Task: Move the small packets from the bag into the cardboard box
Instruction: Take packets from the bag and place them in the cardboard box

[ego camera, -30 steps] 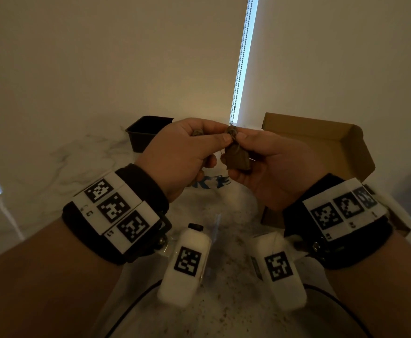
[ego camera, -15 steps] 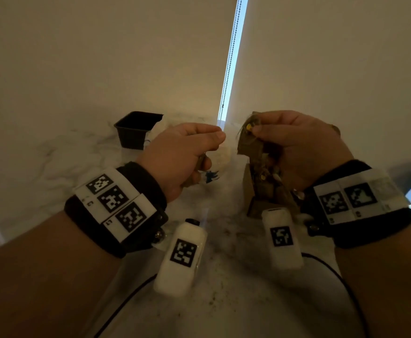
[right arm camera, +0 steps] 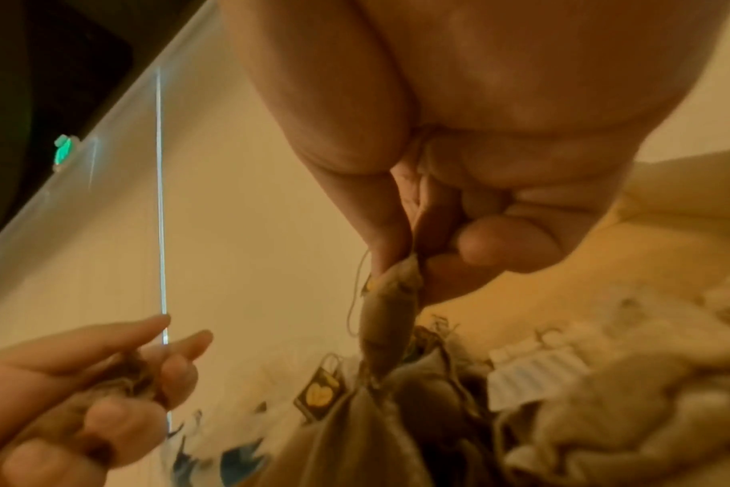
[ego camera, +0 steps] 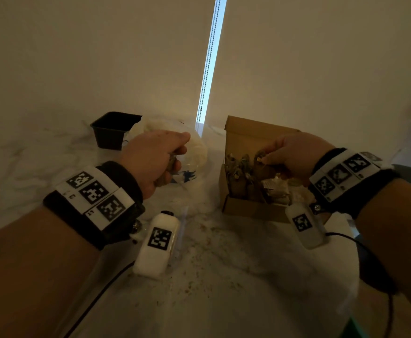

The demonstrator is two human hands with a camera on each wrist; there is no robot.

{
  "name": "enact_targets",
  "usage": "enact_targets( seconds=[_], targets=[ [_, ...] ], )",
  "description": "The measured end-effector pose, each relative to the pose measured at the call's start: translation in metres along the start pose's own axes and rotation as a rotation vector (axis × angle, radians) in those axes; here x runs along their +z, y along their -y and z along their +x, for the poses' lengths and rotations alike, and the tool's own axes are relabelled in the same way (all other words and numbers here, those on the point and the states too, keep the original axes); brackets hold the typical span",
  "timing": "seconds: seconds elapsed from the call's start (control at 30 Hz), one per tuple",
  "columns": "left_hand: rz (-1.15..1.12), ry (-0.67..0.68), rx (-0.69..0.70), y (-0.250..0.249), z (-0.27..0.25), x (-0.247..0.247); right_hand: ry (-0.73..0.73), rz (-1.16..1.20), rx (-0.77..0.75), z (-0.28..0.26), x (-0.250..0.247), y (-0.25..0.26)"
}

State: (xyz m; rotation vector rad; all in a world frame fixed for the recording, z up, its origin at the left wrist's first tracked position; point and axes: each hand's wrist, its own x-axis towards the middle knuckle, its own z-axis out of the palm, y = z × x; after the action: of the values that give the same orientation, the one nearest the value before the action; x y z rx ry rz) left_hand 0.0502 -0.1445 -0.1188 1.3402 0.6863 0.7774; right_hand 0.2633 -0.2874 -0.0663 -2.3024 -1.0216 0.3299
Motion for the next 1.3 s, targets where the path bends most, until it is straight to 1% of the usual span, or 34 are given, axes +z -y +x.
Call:
enact_targets(
  seconds=[0.1,0.17,0.27,0.37,0.5,0.7,0.8,0.87,0.93,1.0,1.07,1.17,1.27,1.3],
  targets=[
    [0.008,-0.016,-0.012,0.000,0.001,-0.002,0.101,-0.162,0.051,-0.003,0.005,0.004],
    [-0.001,-0.020,-0.020,-0.001,0.002,-0.003,0.147,-0.196,0.073,-0.004,0.011,0.005],
    [-0.046,-0.002,-0.059,-0.004,0.000,-0.001,0.141,-0.182,0.076,-0.002,0.017,0.004],
    [-0.148,0.026,-0.135,-0.007,-0.004,-0.002,0.140,-0.192,0.089,0.000,0.019,0.003],
    [-0.261,0.055,-0.181,-0.010,-0.006,-0.005,0.133,-0.203,0.102,-0.004,0.016,0.007],
    [-0.374,0.105,-0.220,-0.016,-0.011,-0.007,0.060,-0.313,0.032,-0.011,0.004,0.023],
    [-0.418,0.139,-0.218,-0.018,-0.012,-0.008,-0.003,-0.335,-0.090,-0.015,-0.001,0.039],
    [-0.452,0.160,-0.211,-0.018,-0.013,-0.009,-0.055,-0.277,-0.212,-0.020,0.000,0.052],
    [-0.482,0.172,-0.196,-0.019,-0.013,-0.009,-0.035,-0.120,-0.280,-0.024,0.010,0.066],
    [-0.504,0.151,-0.167,-0.020,-0.013,-0.009,0.052,0.072,-0.285,-0.027,0.027,0.079],
    [-0.518,0.121,-0.135,-0.020,-0.012,-0.009,0.170,0.213,-0.276,-0.027,0.046,0.089],
    [-0.532,0.087,-0.119,-0.019,-0.010,-0.008,0.309,0.297,-0.287,-0.026,0.070,0.095],
    [-0.525,0.082,-0.110,-0.018,-0.006,-0.008,0.406,0.444,-0.261,-0.025,0.087,0.096],
    [-0.519,0.082,-0.109,-0.018,-0.005,-0.008,0.414,0.497,-0.242,-0.024,0.091,0.095]
  ],
)
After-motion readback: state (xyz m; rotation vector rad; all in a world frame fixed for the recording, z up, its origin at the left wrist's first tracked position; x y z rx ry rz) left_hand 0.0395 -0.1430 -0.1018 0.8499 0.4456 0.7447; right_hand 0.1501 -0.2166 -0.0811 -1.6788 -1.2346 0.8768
